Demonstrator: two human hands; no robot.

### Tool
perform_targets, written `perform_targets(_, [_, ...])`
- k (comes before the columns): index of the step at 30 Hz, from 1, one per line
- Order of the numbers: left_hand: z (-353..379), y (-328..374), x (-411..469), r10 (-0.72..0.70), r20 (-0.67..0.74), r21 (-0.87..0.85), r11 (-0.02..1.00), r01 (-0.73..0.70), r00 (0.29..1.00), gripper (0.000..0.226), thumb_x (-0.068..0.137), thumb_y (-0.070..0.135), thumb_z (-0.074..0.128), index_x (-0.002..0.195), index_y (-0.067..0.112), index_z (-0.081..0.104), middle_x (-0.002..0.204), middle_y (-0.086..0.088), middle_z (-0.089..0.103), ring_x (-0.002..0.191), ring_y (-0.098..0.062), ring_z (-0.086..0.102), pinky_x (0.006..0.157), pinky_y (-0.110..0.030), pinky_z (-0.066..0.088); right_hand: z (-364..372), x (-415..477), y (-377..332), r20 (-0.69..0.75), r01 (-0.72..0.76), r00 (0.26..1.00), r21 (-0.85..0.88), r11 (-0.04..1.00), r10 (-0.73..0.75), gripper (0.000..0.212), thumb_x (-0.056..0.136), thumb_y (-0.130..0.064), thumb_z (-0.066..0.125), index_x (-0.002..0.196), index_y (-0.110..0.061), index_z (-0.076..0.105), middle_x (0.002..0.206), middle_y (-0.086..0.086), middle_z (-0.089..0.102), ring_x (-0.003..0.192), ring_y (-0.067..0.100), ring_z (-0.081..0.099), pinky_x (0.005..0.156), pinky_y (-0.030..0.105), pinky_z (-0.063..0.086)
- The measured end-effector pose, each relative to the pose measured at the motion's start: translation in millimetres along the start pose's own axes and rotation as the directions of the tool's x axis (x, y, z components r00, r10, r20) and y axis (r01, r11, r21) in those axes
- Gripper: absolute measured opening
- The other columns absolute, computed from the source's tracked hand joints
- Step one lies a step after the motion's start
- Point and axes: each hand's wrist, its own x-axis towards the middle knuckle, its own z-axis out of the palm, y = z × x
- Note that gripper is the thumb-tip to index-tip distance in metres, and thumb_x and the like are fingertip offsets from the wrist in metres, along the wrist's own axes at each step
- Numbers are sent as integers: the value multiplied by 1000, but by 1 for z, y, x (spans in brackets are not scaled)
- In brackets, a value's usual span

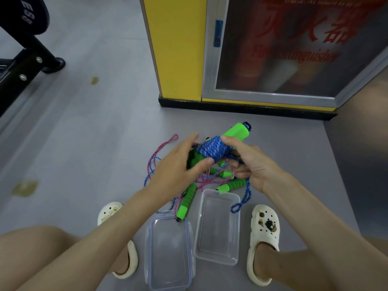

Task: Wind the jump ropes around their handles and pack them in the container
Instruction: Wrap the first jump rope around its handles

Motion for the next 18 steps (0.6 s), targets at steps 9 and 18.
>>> perform_targets(9, [-30, -15, 1, -68, 670, -516, 673, 530, 739, 97, 36, 56, 91, 119, 16, 60, 116, -5, 70, 105, -19, 67, 88, -27, 54, -8, -10, 5, 460, 182, 880, -96, 979, -119, 49, 53, -58, 81, 71, -18, 61, 57, 0, 32, 45, 8, 20, 42, 19, 16])
perform_targets(18, [-17, -11, 5, -284, 152, -323, 891, 320, 947, 64, 53, 37, 91, 106, 23, 58, 91, 9, 68, 88, -16, 66, 78, -32, 55, 1, -4, 9, 149, 105, 986, -229, 968, -72, 47, 80, -48, 63, 82, -1, 67, 44, -3, 39, 35, 6, 26, 36, 17, 21])
